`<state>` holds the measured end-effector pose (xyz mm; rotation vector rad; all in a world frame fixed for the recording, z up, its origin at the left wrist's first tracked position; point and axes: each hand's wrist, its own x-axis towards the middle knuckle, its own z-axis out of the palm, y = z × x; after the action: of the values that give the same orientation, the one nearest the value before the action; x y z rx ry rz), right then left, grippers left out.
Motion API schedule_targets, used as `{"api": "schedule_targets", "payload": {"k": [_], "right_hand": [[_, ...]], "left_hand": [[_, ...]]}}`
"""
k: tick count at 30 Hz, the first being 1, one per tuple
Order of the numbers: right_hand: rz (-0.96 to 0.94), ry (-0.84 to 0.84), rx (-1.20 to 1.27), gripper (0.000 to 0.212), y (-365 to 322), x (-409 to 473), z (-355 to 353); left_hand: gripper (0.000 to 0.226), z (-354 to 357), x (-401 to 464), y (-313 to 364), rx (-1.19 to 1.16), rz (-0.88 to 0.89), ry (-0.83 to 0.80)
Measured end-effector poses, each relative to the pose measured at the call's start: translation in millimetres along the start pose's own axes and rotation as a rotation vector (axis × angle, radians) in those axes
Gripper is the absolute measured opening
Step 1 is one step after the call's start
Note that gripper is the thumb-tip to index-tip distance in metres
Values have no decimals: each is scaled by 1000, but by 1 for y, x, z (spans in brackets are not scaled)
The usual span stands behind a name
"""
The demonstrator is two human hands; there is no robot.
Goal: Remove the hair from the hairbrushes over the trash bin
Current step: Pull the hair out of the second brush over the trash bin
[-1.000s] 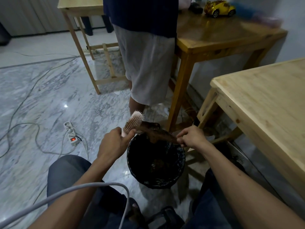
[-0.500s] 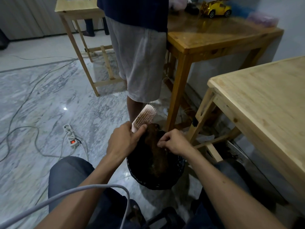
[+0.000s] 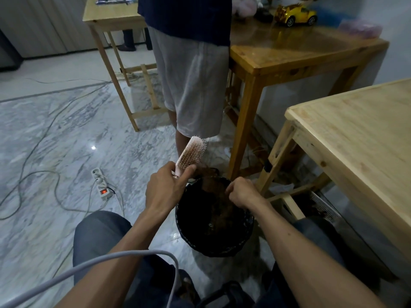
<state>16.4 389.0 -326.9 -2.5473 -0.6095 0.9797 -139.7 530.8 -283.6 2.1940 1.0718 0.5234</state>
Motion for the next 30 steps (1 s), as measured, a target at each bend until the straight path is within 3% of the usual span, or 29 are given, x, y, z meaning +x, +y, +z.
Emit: {"api": "schedule_targets", "payload": {"k": [2,4,6,11,17,19,23,26,30], "right_hand": [[-20,-160,115,59,-12,-12,-11],[-93,-203,352,70,-20,-20,-17],[-186,-204,494,61,-23,-25,-16],[-320,-170,509,12,-22,-25,-1],[-197,71,200,15,0,-10,2],[-168,143,144,26,2,-7,2],[-136,98,99,18,-7,-3,2],[-137,-18,78,48,-9,-6,-6],[-168,-29,411,89,-13,-9,-10]], "left_hand": [[52,2,-1,-5,47,-2,-32],[55,6,-2,-5,56,-23,-72],[60,10,-5,1,14,-66,-119],[75,13,-2,11,-71,-104,-130],[85,-6,15,-3,-508,-305,-43],[84,-10,16,0,-528,-283,-56],[84,-5,10,10,-473,-185,-69],[78,-3,5,13,-280,-110,-100],[79,5,0,13,-150,-85,-141]]}}
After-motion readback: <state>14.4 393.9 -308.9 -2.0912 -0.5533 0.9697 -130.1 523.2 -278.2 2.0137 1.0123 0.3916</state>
